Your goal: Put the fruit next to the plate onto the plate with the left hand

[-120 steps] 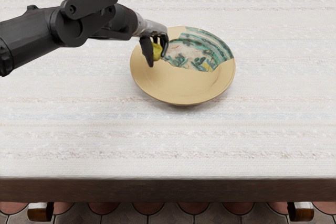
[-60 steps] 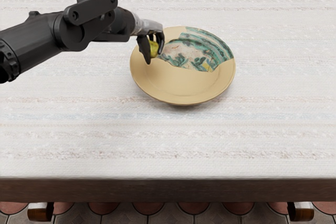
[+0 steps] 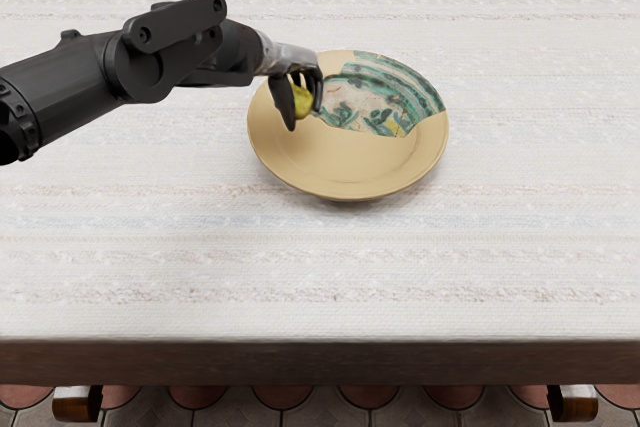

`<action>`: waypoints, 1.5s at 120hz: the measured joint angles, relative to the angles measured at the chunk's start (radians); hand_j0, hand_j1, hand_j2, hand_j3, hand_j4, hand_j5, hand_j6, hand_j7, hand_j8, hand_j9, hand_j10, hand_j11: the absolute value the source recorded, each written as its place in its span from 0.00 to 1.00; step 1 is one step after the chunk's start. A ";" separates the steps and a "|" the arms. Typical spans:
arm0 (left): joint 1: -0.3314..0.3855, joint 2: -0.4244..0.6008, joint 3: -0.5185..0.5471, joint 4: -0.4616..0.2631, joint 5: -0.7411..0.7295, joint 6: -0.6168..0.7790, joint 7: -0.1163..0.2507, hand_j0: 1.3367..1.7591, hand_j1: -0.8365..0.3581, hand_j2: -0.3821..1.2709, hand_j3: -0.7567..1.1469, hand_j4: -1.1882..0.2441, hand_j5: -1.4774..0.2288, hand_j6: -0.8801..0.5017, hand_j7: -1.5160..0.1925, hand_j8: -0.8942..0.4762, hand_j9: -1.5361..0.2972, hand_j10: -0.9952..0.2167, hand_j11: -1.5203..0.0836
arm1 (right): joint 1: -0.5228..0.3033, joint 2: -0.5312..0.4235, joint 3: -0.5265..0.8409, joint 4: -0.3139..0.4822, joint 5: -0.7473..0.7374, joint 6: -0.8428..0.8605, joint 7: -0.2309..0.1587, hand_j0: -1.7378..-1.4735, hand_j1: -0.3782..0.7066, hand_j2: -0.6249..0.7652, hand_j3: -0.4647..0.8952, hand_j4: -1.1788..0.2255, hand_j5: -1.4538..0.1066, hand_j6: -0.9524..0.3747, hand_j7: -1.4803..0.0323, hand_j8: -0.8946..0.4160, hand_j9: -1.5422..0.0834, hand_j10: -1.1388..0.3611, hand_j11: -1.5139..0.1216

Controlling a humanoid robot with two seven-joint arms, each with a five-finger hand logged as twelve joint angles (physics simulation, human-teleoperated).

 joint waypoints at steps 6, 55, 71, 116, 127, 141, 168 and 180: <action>0.001 0.000 -0.001 -0.001 -0.001 0.001 0.000 0.75 0.43 0.37 0.40 0.37 0.34 0.33 0.37 0.35 0.35 0.16 0.39 | 0.000 0.000 0.000 0.000 0.000 0.000 0.000 0.30 0.06 0.45 0.34 0.82 0.91 0.70 0.95 0.66 0.93 0.74 0.90; 0.001 0.000 -0.018 -0.011 -0.026 0.048 -0.002 0.76 0.82 0.26 0.40 0.70 0.72 0.52 0.74 0.54 0.70 0.65 0.79 | 0.000 0.000 0.000 0.000 0.000 0.000 0.000 0.30 0.06 0.45 0.34 0.82 0.91 0.70 0.95 0.66 0.93 0.74 0.90; 0.003 0.000 -0.060 -0.040 -0.073 0.041 -0.002 0.76 0.90 0.25 0.40 0.76 0.79 0.58 0.81 0.59 0.77 0.73 0.87 | 0.000 0.000 0.000 0.000 0.000 0.000 0.000 0.30 0.06 0.45 0.34 0.82 0.91 0.70 0.95 0.66 0.93 0.74 0.90; 0.024 0.197 -0.194 -0.179 -0.562 -0.185 -0.002 0.76 0.98 0.23 0.40 0.82 0.85 0.63 0.88 0.64 0.83 0.81 0.93 | 0.000 0.000 0.000 0.000 0.000 0.000 0.000 0.30 0.06 0.45 0.34 0.82 0.91 0.70 0.95 0.66 0.93 0.74 0.90; 0.070 0.282 -0.200 -0.192 -0.629 -0.197 -0.002 0.76 0.98 0.23 0.40 0.82 0.86 0.63 0.88 0.65 0.83 0.81 0.94 | 0.000 0.000 0.000 0.000 0.000 0.000 0.000 0.30 0.06 0.45 0.34 0.82 0.91 0.70 0.95 0.66 0.93 0.74 0.90; 0.135 0.430 -0.203 -0.221 -0.662 -0.202 -0.002 0.76 0.99 0.23 0.40 0.82 0.86 0.63 0.88 0.65 0.83 0.82 0.94 | 0.000 0.000 0.000 0.000 0.000 0.000 0.000 0.30 0.06 0.45 0.34 0.82 0.91 0.70 0.95 0.66 0.93 0.74 0.90; 0.216 0.584 -0.217 -0.282 -0.675 -0.205 -0.002 0.76 0.99 0.23 0.40 0.83 0.86 0.64 0.89 0.65 0.84 0.82 0.95 | 0.000 0.000 0.000 0.000 0.000 0.000 0.000 0.30 0.06 0.45 0.34 0.82 0.91 0.70 0.95 0.66 0.93 0.74 0.90; 0.263 0.649 -0.247 -0.288 -0.676 -0.205 -0.002 0.76 0.99 0.23 0.40 0.83 0.86 0.64 0.89 0.65 0.84 0.82 0.95 | 0.000 0.000 0.000 0.000 0.000 0.000 0.000 0.30 0.06 0.45 0.34 0.82 0.91 0.70 0.95 0.66 0.93 0.74 0.90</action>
